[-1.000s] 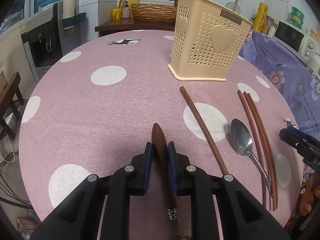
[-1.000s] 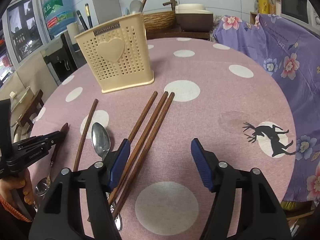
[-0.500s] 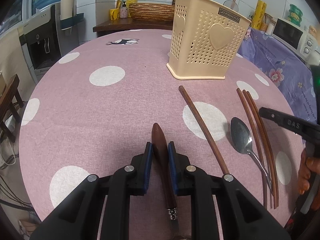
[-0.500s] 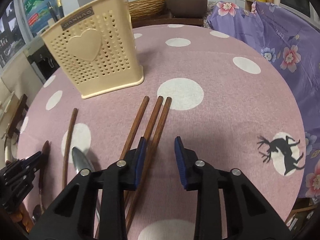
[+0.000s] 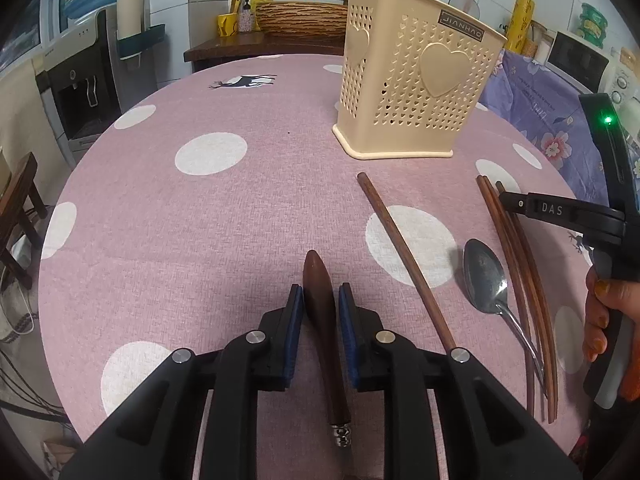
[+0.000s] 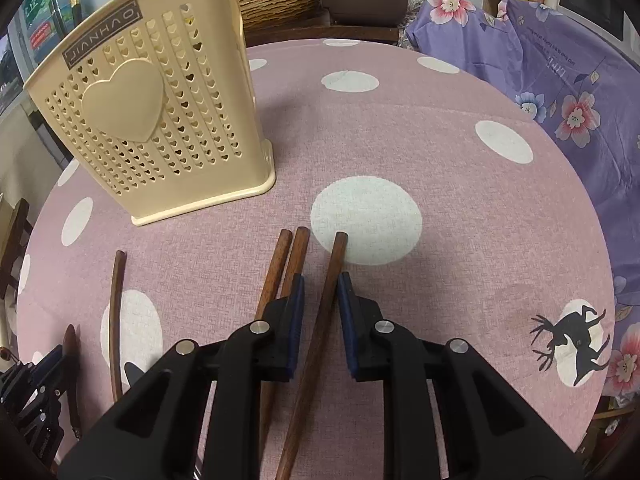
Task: Organize utensils
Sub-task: 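Close left tool on the wooden spatula while right tool grasps a brown chopstick, then carry spatula and chopstick over the holder and drop both in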
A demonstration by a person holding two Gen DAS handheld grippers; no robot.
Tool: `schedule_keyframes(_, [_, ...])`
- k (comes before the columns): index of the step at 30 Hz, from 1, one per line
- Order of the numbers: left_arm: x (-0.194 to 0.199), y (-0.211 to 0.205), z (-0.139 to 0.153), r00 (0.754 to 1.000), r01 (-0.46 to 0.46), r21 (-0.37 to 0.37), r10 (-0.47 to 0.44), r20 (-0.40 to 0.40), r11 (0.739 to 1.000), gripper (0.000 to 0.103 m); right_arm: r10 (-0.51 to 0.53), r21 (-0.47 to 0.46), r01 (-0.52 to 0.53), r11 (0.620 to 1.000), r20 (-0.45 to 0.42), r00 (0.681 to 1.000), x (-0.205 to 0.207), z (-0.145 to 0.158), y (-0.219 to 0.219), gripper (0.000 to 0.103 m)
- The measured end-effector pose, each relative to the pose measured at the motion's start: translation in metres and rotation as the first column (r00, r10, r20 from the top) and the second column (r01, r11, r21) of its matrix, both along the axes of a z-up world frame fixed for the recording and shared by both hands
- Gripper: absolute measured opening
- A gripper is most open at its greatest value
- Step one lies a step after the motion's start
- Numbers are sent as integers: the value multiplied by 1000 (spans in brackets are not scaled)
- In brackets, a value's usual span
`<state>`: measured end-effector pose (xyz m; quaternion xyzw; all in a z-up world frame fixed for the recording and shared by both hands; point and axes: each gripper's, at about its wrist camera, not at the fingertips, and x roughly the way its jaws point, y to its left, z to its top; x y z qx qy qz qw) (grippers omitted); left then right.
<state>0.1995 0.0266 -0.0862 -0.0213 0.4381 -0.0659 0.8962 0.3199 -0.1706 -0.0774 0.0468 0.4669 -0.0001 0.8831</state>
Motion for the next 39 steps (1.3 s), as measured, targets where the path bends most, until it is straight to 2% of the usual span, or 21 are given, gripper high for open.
schedule_keyframes(2, [2, -2, 0, 1000, 3, 11, -3, -1, 1000, 25, -5, 1, 5, 1000, -1, 1000, 1, 0, -1, 15])
schedule_keyframes(4, [4, -4, 0, 1000, 3, 28, -3, -2, 1000, 26, -17, 9, 17, 1000, -2, 1000, 0, 0, -4, 10])
schedule_keyframes(7, [7, -7, -1, 1000, 6, 59, -6, 1, 998, 25, -25, 23, 25, 999, -3, 1000, 1, 0, -6, 9])
schedule_keyframes(11, [8, -8, -1, 1000, 0, 78, -1, 4, 997, 17, -36, 47, 36, 998, 2, 999, 3, -1, -8, 8])
schedule_keyframes(13, [9, -7, 0, 1000, 2, 75, -2, 2, 997, 17, -41, 94, 40, 995, 3, 999, 5, -2, -14, 8])
schedule_keyframes(16, [11, -8, 0, 1000, 6, 83, -6, 0, 997, 17, -38, 215, 38, 976, -3, 999, 7, -4, -26, 8])
schedule_keyframes(21, [11, -6, 15, 999, 3, 68, -6, 44, 998, 16, -36, 258, 20, 966, 56, 998, 2, 8, -37, 8])
schedule_keyframes(29, [-3, 11, 72, 982, -4, 1, 4, 188, 1000, 16, -12, 335, -68, 940, 232, 973, -34, 72, -63, 8])
schedule_keyframes(35, [-18, 19, 116, 955, 2, -21, 4, 298, 1000, 16, 10, 296, -134, 946, 386, 922, -68, 128, -77, 8])
schedule_keyframes(37, [-18, 17, 120, 951, 0, -20, 6, 310, 1000, 16, 14, 271, -142, 952, 425, 905, -80, 143, -81, 8])
schedule_keyframes(39, [-14, 15, 119, 953, 3, -19, 3, 303, 1000, 16, 20, 210, -131, 969, 460, 887, -86, 155, -81, 8])
